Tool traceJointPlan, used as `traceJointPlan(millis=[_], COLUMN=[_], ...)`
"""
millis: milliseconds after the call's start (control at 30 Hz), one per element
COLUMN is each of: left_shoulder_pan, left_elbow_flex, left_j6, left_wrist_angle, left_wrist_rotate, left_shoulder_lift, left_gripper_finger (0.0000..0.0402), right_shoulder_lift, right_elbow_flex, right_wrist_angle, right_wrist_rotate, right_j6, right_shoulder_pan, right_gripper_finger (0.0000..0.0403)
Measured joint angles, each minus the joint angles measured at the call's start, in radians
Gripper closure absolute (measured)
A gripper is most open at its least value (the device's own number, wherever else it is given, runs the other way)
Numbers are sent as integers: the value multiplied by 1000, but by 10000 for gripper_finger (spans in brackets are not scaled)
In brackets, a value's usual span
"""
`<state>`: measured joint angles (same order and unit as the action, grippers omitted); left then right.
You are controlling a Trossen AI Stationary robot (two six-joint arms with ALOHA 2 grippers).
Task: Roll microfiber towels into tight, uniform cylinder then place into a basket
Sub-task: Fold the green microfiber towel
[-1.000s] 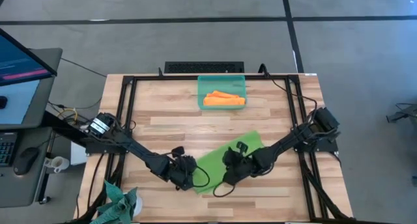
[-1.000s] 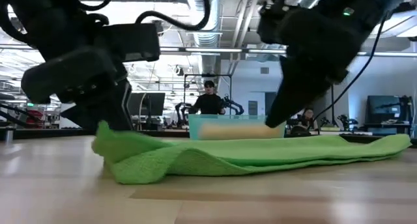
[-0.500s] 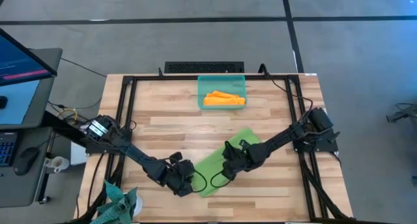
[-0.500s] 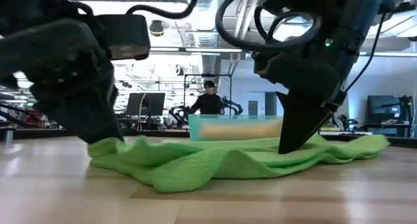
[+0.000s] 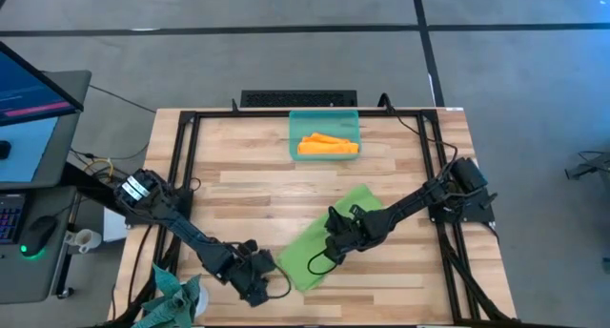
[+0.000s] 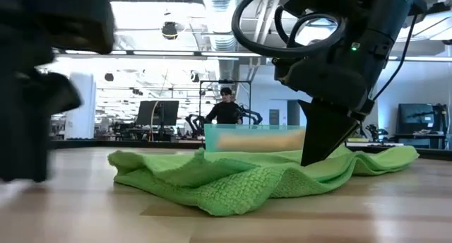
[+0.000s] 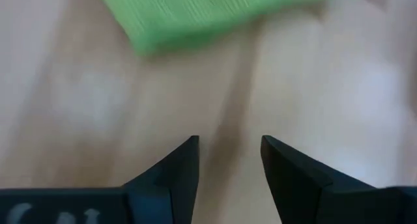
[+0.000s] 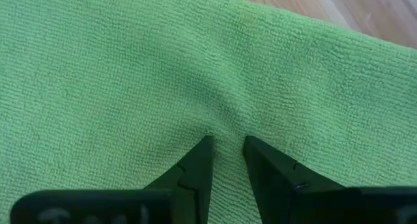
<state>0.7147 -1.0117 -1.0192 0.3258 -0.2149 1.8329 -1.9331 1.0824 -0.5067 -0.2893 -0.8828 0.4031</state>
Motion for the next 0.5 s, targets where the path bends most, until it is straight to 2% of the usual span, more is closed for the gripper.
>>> traceJointPlan(millis=[100,167,267,367,500], left_shoulder_pan=[19,23,7,-27,-86], left_elbow_flex=[0,-7,-24,-42,-54], left_j6=[2,50,155,267,407], left_wrist_angle=[7,5,-1,0,-39], left_wrist_rotate=[27,1,-127,-255,-381], left_shoulder_lift=[-17,-26,-30,-30,-31], left_gripper_finger=[246,246,246,246,246], right_shoulder_lift=[0,-4,-11,-18,-14], right_elbow_flex=[3,20,71,138,195], right_wrist_angle=[-4,-20,-76,-237,-397], right_wrist_rotate=[2,8,3,-11,-106], right_j6=[18,61,103,105,44], right_shoulder_pan=[0,7,23,51,99], right_gripper_finger=[285,285,285,285,285])
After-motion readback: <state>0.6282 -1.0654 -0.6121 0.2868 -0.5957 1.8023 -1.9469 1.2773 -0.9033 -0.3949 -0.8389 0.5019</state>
